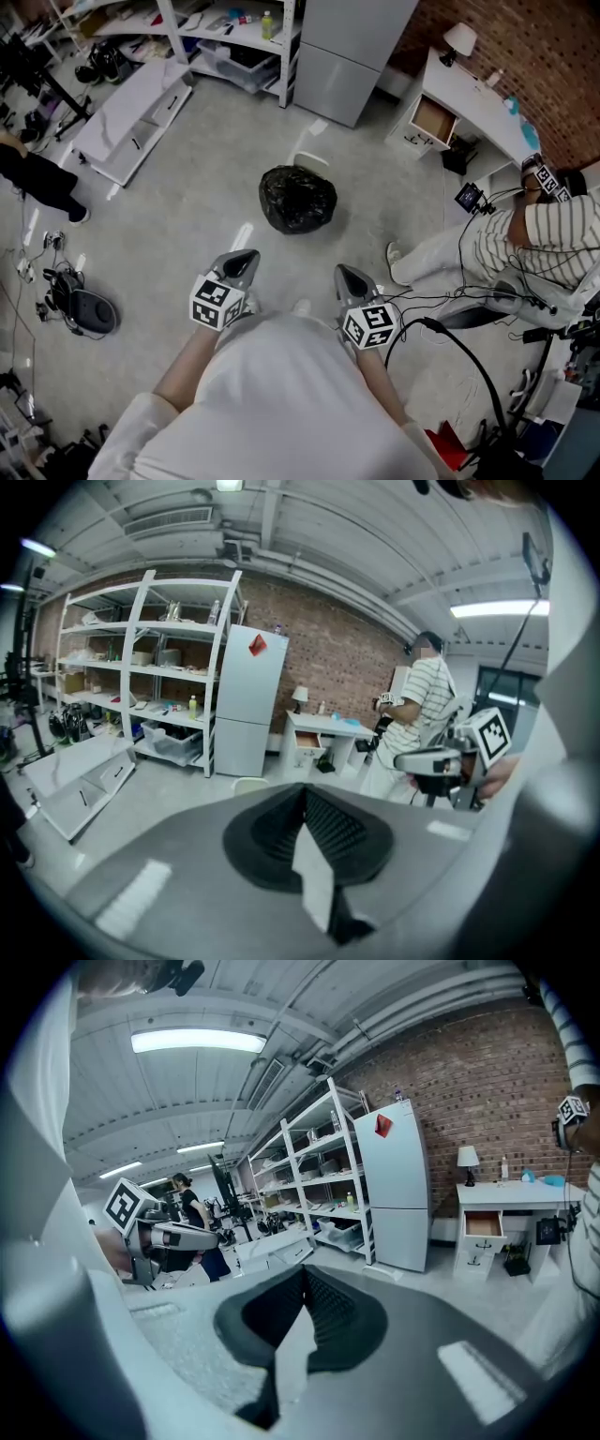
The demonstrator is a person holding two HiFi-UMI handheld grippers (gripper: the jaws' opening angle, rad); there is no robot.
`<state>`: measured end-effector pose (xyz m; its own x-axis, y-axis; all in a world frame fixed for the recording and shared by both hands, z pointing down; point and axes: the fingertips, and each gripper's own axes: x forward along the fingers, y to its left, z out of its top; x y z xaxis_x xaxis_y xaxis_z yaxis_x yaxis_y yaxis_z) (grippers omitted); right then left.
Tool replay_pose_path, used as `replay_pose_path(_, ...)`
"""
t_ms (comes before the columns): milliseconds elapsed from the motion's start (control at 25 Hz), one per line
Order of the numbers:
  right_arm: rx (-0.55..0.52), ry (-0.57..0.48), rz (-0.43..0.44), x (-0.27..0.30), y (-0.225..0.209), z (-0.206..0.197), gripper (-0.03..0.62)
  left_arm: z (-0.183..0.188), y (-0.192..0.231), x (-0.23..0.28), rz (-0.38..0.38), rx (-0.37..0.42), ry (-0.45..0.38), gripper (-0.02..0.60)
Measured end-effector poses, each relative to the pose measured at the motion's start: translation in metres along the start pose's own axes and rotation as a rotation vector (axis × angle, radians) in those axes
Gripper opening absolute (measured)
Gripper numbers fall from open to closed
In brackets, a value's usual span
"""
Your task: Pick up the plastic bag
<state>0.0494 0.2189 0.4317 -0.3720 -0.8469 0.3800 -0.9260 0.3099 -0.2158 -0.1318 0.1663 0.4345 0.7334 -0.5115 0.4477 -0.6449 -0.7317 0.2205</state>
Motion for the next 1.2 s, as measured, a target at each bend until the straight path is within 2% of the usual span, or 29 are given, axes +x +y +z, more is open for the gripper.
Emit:
replay_pose_path(440,-0.036,0.024,0.051,-0.015,-0.028,-0.007,0.003,-0.003,-0.028,0.02,0.042,-0.012,0.009,0.003)
replay_pose_path(800,-0.091,0.045,0.122,-0.038,-0.056,-0.019,0.003,0.002,-0.054,0.031,0.09,-0.024,-0.026,0.005)
replay_pose_path(1200,-0.06,0.076,0.111,-0.03,-0.075,-0.035,0.003,-0.011,-0.044,0.043,0.124,-0.039,0.011,0.003)
